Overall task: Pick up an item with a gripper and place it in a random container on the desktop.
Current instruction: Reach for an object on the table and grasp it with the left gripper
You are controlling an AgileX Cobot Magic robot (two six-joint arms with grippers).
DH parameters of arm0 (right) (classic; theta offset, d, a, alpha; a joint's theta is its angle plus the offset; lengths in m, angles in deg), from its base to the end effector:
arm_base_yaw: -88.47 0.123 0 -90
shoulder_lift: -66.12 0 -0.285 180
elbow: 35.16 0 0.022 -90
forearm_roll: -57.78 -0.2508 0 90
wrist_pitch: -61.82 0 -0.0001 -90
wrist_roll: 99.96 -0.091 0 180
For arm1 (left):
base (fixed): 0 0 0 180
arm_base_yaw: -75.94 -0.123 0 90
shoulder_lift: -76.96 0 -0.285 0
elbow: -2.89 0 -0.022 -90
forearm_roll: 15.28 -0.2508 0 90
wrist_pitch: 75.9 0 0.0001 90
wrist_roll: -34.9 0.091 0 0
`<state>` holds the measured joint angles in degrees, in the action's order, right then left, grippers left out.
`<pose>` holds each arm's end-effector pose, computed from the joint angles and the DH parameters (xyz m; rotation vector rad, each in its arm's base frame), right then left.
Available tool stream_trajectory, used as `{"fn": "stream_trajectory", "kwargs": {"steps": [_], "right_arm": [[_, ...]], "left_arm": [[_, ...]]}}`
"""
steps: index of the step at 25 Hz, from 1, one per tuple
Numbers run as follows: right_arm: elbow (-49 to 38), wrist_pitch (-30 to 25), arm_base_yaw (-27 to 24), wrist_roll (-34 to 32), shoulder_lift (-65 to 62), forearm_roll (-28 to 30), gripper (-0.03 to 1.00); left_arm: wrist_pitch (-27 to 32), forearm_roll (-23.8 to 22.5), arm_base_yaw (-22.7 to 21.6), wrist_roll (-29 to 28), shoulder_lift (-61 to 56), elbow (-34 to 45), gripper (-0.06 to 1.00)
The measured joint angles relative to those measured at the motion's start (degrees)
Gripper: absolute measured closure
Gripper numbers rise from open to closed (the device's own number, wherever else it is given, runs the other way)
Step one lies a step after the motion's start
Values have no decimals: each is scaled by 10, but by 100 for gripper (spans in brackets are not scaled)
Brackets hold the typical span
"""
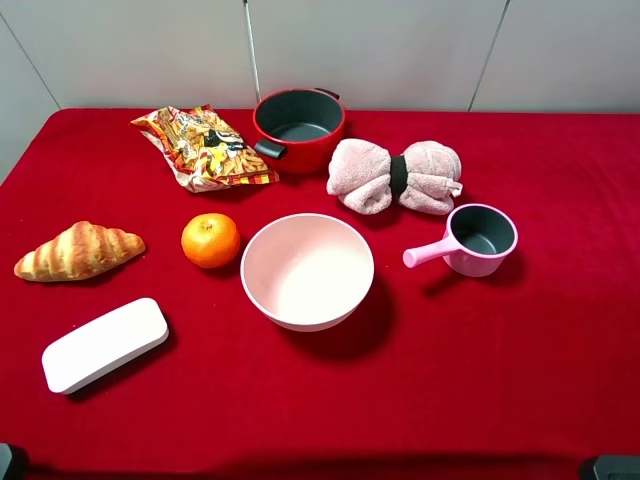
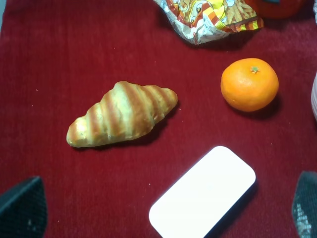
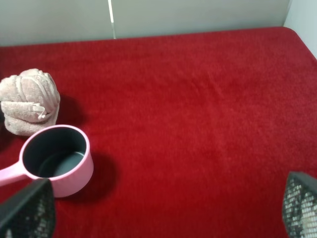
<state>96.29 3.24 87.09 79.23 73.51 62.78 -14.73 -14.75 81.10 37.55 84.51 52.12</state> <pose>-0.0048 -0.0067 0.2807 0.0406 1.9971 -0.1100 -0.0045 -0.0003 0.2735 0.1406 2.0540 -0.0382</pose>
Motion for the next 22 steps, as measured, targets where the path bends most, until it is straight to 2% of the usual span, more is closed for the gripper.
{"fn": "stream_trajectory", "kwargs": {"steps": [22], "right_arm": [[0, 0, 0, 0, 0, -1, 28]], "left_arm": [[0, 0, 0, 0, 0, 0, -4]]}}
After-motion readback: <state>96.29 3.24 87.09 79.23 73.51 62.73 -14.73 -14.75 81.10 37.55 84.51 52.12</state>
